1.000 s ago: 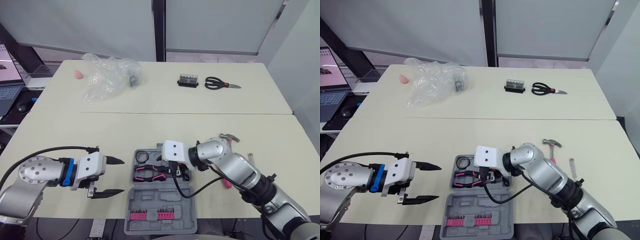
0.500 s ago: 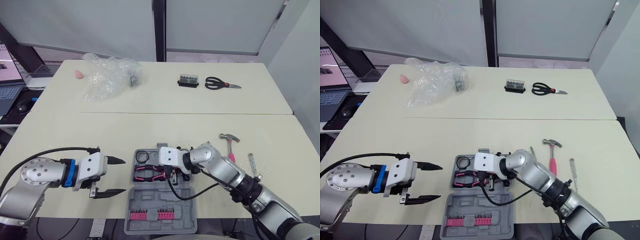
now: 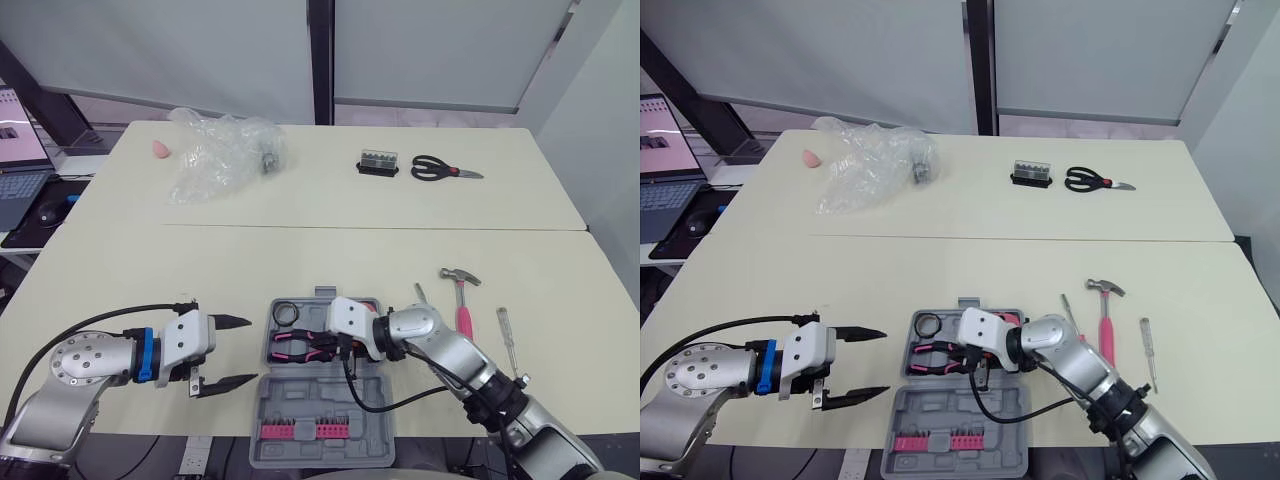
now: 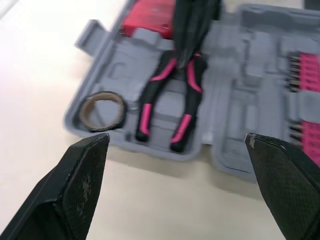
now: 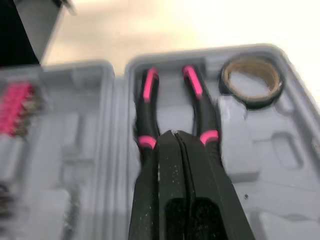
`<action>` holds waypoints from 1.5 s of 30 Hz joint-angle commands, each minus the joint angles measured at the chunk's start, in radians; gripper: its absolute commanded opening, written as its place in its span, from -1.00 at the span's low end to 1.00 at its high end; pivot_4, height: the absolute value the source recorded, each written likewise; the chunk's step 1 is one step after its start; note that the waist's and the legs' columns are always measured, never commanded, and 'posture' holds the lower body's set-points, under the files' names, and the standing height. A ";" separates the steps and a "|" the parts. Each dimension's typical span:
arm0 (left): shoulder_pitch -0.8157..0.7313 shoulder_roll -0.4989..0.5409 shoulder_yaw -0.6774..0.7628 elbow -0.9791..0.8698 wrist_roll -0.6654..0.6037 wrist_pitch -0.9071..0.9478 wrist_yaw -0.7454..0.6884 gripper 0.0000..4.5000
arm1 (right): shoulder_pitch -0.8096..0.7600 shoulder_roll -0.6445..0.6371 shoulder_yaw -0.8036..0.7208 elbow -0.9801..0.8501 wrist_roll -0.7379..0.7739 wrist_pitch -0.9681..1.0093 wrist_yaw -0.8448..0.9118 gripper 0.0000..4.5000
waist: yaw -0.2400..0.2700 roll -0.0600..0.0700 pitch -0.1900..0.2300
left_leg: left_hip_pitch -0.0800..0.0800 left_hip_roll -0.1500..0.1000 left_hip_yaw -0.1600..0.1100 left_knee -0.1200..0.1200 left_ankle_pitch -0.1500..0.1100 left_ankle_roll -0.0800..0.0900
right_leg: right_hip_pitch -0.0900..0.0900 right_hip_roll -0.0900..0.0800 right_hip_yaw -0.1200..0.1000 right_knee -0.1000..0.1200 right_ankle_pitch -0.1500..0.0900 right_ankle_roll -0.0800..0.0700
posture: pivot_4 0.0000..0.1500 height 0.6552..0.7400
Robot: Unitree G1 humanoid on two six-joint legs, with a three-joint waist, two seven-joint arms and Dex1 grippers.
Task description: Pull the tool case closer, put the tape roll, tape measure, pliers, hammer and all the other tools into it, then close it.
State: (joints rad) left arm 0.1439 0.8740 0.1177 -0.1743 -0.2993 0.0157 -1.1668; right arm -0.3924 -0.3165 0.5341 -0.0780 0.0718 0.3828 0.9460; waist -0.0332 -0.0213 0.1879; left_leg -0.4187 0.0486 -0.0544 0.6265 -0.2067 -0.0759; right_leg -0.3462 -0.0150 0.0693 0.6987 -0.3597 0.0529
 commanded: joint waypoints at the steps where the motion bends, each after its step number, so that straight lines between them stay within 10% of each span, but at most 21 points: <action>1: 0.016 -0.021 0.041 0.013 -0.022 -0.015 0.024 1.00 | 0.044 -0.093 -0.106 -0.128 0.064 -0.058 0.052 -0.98 | 0.002 0.000 0.000 | 0.000 0.000 0.000 0.000 0.000 0.000 | 0.000 0.000 0.000 0.000 0.000 0.000 | 1.00 1.00; 5: 0.076 -0.012 0.043 0.075 -0.008 -0.049 -0.007 0.73 | 0.119 -0.269 -0.213 -0.185 0.094 -0.077 0.111 -1.00 | 0.002 0.000 0.000 | 0.000 -0.001 0.000 0.000 0.000 0.000 | 0.002 -0.002 0.000 -0.001 0.000 0.000 | 1.00 1.00; 17: 0.016 -0.068 -0.100 0.289 0.155 -0.203 0.023 -0.97 | 0.262 -0.455 -0.193 -0.053 -0.039 -0.291 0.167 -1.00 | 0.001 0.000 0.000 | 0.002 -0.001 0.001 -0.001 0.000 0.000 | 0.003 -0.001 0.000 -0.001 0.000 0.000 | 1.00 1.00; 45: -0.089 -0.111 -0.300 0.230 0.217 -0.048 -0.013 -0.99 | 0.213 -0.307 -0.103 -0.015 -0.097 -0.275 0.162 -1.00 | 0.002 0.005 -0.003 | 0.004 -0.002 0.000 0.000 0.000 0.000 | 0.006 -0.002 0.000 -0.001 0.000 0.000 | 1.00 1.00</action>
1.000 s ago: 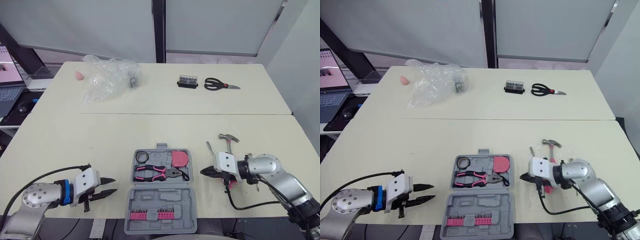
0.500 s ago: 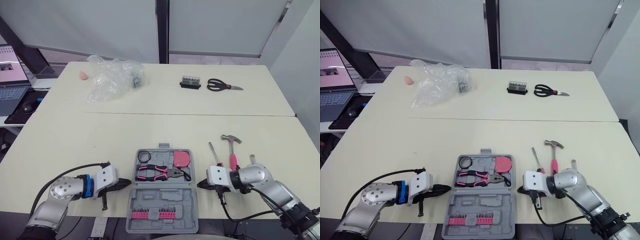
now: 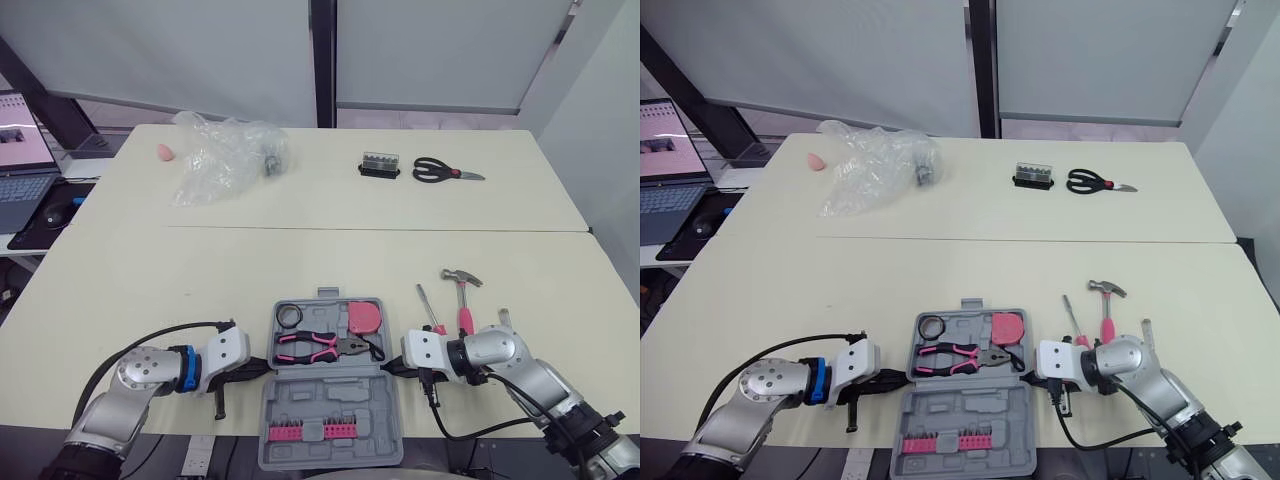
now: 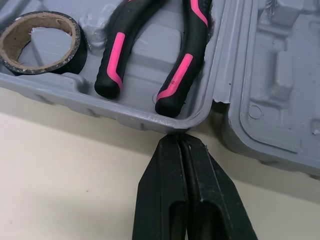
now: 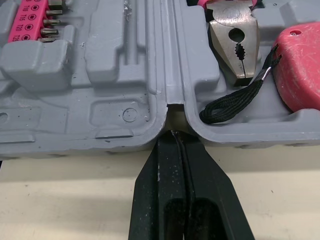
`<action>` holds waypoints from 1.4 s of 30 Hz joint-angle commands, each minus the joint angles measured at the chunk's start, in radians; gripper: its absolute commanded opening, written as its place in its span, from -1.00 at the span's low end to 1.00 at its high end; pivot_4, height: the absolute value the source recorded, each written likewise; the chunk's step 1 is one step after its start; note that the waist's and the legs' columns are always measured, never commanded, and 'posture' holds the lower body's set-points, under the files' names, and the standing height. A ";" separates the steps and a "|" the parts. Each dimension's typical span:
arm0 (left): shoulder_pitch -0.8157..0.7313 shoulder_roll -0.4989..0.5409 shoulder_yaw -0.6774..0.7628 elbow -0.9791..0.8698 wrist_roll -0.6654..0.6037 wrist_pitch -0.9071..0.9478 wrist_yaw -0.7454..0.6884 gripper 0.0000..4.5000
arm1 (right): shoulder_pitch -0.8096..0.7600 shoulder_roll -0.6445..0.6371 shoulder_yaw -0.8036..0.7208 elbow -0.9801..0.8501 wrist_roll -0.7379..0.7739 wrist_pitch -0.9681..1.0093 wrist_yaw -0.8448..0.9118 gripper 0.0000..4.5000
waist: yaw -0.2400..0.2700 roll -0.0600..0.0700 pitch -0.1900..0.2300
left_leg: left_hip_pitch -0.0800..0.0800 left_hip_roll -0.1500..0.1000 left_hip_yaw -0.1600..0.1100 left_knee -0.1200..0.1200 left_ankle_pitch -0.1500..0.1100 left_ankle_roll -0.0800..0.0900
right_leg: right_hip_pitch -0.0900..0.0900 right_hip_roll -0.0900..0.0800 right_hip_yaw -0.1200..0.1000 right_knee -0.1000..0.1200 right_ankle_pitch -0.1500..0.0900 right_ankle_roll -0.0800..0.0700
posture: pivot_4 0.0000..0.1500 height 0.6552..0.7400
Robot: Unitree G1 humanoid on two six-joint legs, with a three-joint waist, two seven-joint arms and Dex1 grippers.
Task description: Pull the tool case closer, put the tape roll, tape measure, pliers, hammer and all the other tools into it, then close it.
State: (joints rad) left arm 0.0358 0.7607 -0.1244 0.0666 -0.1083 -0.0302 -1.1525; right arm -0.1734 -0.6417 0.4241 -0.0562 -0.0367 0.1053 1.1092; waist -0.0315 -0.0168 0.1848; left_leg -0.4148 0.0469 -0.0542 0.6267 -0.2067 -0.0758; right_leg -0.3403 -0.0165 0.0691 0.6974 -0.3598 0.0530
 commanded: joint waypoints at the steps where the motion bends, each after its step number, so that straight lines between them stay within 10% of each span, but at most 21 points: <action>1: 0.020 0.007 -0.058 -0.011 0.028 -0.006 -0.027 -0.99 | -0.006 0.020 0.007 -0.039 0.011 0.006 -0.001 -1.00 | 0.000 0.000 0.000 | 0.000 0.000 0.000 0.000 0.000 0.000 | 0.000 0.000 0.000 0.000 0.000 0.000 | 1.00 1.00; 42: 0.001 -0.023 -0.046 -0.048 0.062 -0.060 0.077 -0.99 | -0.005 0.055 0.016 -0.049 -0.009 0.017 -0.004 -1.00 | 0.004 0.003 -0.002 | 0.003 0.000 0.000 0.000 0.000 0.000 | 0.004 0.000 0.000 0.000 0.000 0.000 | 1.00 1.00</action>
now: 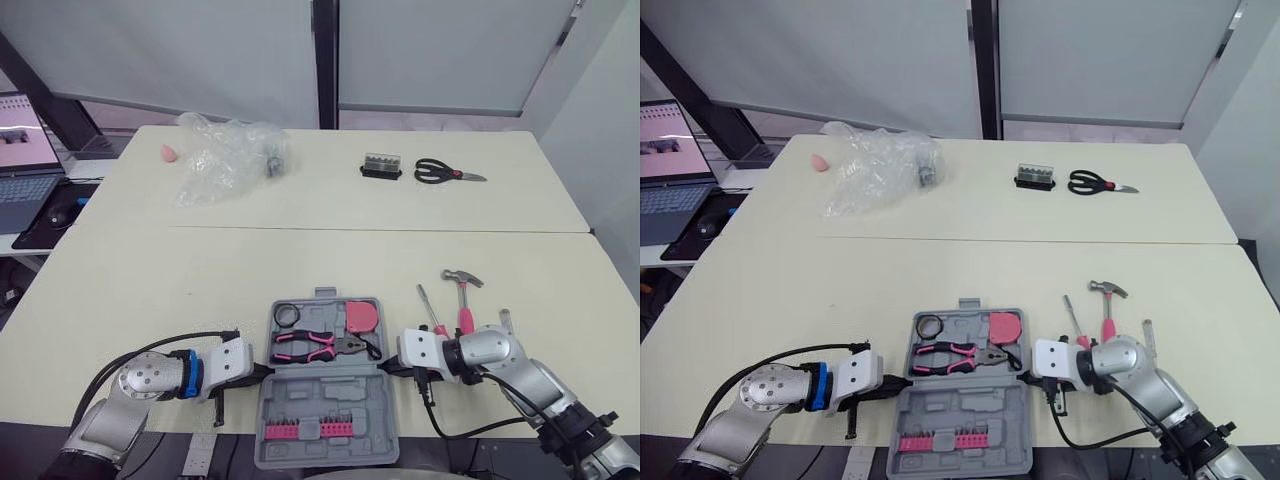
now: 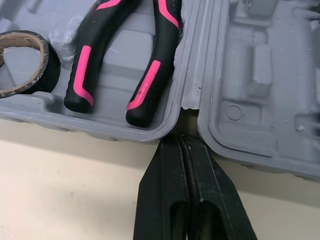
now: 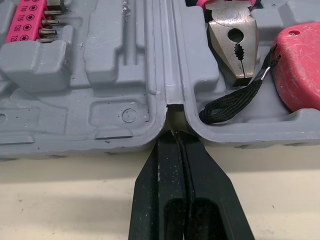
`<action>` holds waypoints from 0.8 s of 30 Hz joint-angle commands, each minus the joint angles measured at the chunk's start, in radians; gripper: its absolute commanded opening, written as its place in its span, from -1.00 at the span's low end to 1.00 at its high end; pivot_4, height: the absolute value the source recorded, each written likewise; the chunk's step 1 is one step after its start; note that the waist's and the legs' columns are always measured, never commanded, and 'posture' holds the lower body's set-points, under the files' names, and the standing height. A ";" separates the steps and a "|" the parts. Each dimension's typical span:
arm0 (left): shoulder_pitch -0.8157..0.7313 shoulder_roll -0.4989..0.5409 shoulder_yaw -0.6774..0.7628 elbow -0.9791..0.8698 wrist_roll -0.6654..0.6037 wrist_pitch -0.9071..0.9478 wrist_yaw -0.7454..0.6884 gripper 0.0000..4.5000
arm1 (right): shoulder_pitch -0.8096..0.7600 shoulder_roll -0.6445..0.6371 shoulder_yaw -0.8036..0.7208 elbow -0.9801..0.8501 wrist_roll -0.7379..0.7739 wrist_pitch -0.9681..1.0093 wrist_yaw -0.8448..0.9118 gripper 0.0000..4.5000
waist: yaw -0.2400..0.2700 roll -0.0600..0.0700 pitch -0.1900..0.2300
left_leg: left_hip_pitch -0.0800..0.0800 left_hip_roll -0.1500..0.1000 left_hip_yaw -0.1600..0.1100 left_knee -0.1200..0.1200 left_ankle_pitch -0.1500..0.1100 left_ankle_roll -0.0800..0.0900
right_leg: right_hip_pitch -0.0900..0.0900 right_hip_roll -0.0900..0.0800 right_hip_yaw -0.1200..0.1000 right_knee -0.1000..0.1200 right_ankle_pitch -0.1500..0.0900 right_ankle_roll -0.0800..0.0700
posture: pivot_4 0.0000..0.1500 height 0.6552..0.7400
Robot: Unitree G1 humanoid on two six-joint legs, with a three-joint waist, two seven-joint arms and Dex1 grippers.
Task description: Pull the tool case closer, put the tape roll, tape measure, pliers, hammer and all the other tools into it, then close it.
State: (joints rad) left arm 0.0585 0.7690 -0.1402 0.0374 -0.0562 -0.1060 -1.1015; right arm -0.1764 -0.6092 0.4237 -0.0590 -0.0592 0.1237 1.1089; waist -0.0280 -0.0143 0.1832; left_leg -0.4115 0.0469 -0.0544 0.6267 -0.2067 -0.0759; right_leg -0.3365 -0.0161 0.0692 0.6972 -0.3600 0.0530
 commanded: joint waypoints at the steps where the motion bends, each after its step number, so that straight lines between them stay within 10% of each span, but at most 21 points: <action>1: -0.028 -0.034 -0.030 -0.021 0.009 0.021 0.025 -0.99 | -0.003 0.024 0.016 -0.046 0.015 0.001 -0.004 -1.00 | 0.000 0.000 0.000 | 0.000 0.000 0.000 0.000 0.000 0.000 | 0.000 0.000 0.000 0.000 0.000 0.000 | 1.00 1.00; 24: -0.234 -0.138 -0.055 0.168 0.067 0.027 0.037 -0.99 | -0.143 0.075 -0.019 0.092 -0.022 0.040 -0.066 -1.00 | 0.000 0.000 0.000 | 0.000 0.000 0.000 0.000 0.000 0.000 | 0.000 0.000 -0.001 0.000 0.000 0.000 | 1.00 1.00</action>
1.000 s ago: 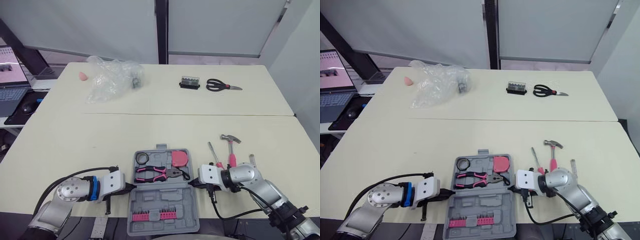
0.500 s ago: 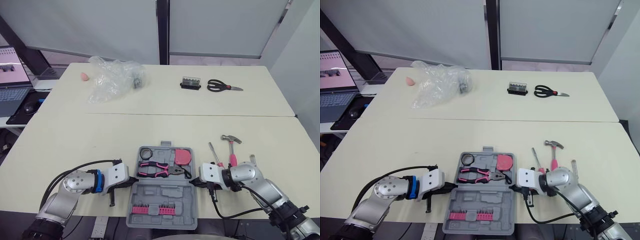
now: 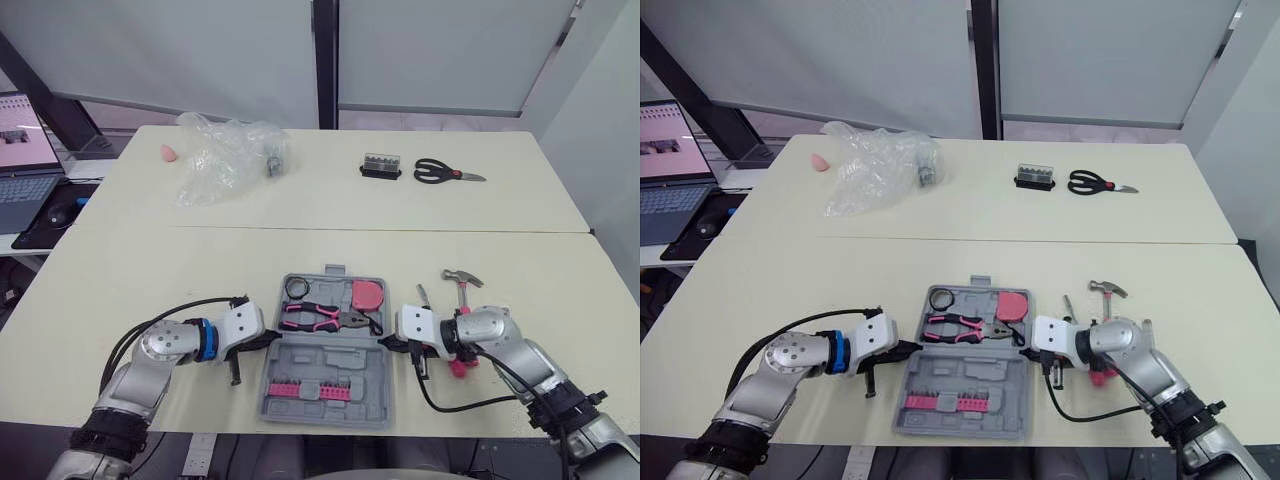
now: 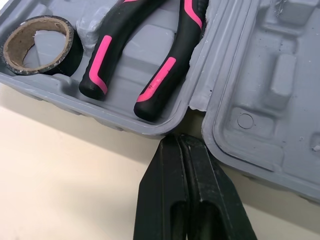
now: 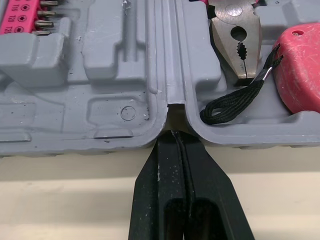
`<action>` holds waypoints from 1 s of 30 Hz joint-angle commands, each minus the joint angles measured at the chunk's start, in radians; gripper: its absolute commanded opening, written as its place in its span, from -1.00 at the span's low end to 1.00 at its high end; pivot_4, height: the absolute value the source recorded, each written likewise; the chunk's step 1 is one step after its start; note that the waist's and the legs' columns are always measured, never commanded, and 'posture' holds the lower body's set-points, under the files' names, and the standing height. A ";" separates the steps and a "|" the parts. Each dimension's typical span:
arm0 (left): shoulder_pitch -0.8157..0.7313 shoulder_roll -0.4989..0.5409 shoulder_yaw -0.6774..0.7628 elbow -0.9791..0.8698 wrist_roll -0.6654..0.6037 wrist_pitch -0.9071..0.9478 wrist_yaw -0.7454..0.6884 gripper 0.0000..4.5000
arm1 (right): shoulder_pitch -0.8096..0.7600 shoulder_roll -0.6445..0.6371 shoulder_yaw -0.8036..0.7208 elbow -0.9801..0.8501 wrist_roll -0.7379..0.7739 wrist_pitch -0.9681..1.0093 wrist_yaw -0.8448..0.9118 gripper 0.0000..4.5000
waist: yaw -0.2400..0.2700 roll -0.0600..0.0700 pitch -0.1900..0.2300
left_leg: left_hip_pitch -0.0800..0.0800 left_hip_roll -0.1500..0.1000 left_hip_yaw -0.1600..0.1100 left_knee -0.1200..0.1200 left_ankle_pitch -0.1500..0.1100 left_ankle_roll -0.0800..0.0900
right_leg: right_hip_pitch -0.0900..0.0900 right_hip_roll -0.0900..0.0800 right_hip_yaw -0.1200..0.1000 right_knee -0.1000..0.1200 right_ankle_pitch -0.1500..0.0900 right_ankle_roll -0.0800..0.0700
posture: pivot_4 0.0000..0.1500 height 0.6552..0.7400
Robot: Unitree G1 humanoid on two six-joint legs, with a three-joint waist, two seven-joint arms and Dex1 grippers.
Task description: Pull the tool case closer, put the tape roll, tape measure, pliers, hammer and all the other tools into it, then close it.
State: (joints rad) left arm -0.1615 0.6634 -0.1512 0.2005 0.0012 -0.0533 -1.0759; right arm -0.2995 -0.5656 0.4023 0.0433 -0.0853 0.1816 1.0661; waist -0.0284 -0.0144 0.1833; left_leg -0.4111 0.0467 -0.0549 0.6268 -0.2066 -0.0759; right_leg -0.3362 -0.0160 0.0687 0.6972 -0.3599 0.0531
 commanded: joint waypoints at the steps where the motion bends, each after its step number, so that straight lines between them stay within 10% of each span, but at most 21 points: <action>1: -0.019 -0.034 -0.044 0.014 0.012 -0.030 0.011 -0.99 | -0.022 0.032 0.002 -0.008 0.003 -0.018 -0.024 -1.00 | 0.000 0.000 0.000 | 0.000 0.000 0.000 0.000 0.000 0.000 | 0.000 0.000 0.000 0.000 0.000 0.000 | 1.00 1.00; 30: -0.075 -0.077 -0.057 0.114 0.046 -0.095 0.001 -0.99 | -0.043 0.041 -0.010 0.038 -0.030 -0.040 -0.055 -1.00 | 0.000 0.000 0.000 | 0.001 0.000 0.000 0.000 0.000 0.000 | 0.001 0.000 0.000 0.000 0.000 0.000 | 1.00 1.00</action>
State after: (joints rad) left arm -0.2370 0.6162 -0.1521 0.3187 0.0392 -0.1391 -1.0722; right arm -0.3274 -0.5455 0.3812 0.0902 -0.1175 0.1612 1.0204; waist -0.0280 -0.0140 0.1830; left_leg -0.4101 0.0465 -0.0549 0.6268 -0.2066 -0.0759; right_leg -0.3349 -0.0162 0.0688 0.6972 -0.3599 0.0531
